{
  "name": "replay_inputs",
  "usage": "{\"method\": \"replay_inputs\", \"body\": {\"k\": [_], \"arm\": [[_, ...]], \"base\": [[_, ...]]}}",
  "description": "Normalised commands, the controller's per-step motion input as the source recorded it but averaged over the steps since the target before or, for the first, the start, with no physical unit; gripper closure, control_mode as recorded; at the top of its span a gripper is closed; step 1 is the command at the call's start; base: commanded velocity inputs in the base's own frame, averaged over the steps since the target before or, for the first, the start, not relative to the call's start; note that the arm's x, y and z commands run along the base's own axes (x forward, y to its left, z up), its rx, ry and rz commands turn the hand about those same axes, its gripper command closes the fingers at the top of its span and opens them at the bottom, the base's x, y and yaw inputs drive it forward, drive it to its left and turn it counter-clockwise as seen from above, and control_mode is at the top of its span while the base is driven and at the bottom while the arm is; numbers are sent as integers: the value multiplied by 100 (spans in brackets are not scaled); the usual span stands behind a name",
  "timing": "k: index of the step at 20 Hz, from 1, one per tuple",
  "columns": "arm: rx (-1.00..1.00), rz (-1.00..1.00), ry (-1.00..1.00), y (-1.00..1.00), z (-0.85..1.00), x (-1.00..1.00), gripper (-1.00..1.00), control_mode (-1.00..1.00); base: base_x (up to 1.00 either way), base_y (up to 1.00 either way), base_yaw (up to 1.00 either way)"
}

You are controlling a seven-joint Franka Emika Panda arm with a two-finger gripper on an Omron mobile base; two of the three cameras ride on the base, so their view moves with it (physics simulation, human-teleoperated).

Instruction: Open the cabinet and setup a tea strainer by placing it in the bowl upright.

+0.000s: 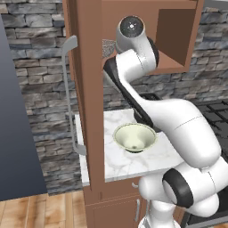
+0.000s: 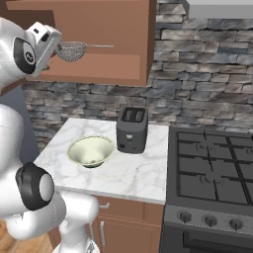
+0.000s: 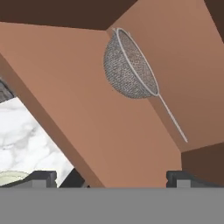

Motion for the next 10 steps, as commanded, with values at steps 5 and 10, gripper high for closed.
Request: {"method": "replay_inputs", "body": {"k": [5, 10], "arm": [[0, 1, 3, 0, 2, 30, -100, -100], [0, 10, 0, 3, 0, 33, -100, -100]], "base": [[0, 0, 0], [0, 0, 0]]}}
